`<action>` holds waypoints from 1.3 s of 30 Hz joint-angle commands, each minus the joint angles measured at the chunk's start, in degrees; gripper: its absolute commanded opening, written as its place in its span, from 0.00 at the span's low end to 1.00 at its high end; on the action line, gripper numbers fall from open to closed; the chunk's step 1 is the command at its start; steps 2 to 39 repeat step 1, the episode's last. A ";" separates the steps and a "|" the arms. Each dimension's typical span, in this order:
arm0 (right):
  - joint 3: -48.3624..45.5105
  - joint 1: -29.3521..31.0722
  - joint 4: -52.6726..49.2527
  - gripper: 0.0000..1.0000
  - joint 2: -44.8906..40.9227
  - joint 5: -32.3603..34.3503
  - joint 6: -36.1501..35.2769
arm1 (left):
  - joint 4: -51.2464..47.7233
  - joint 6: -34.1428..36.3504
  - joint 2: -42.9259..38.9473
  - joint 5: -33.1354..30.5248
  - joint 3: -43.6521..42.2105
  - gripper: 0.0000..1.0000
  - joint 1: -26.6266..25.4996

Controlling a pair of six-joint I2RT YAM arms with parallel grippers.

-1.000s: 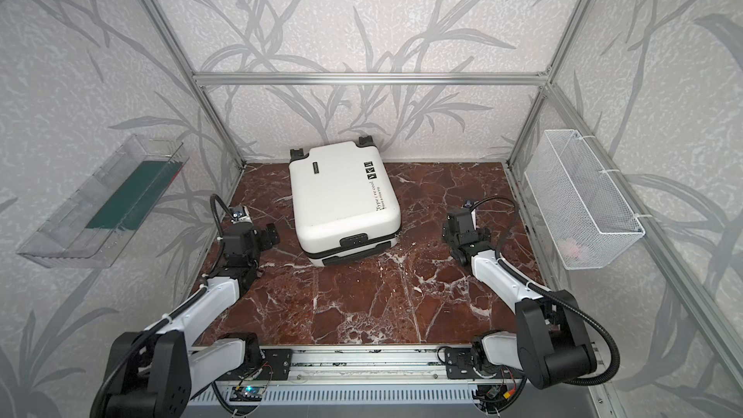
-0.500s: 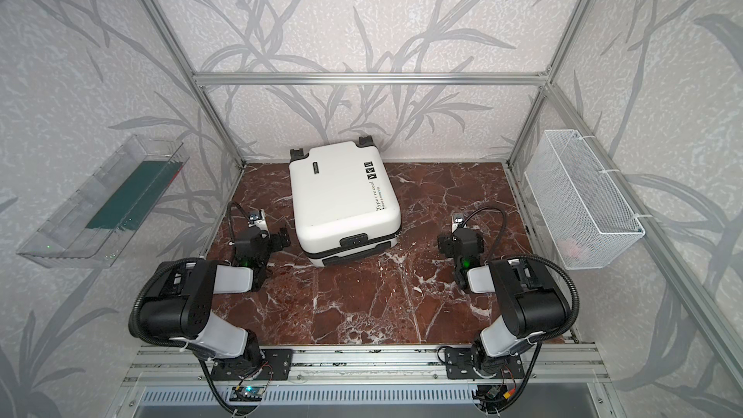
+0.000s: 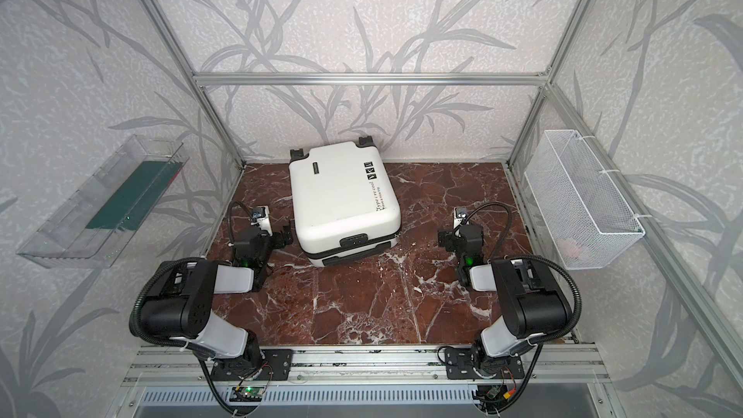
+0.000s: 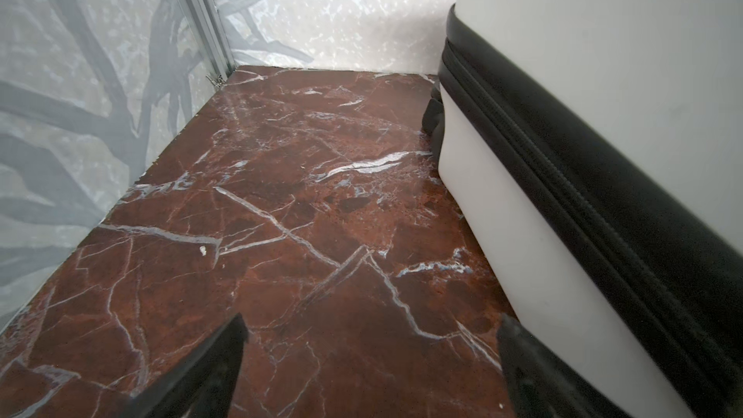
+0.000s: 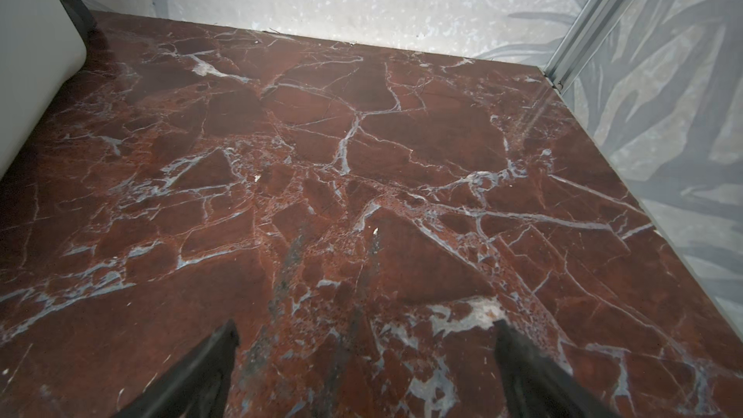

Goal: Pack the luggage

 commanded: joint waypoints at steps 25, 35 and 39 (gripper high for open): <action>0.98 0.00 0.32 0.99 -1.40 -0.27 0.26 | 0.71 -0.18 0.52 -1.14 0.63 0.99 0.23; 0.98 0.00 0.32 0.99 -1.40 -0.27 0.26 | 0.71 -0.18 0.52 -1.14 0.63 0.99 0.23; 0.98 0.00 0.32 0.99 -1.40 -0.27 0.26 | 0.71 -0.18 0.52 -1.14 0.63 0.99 0.23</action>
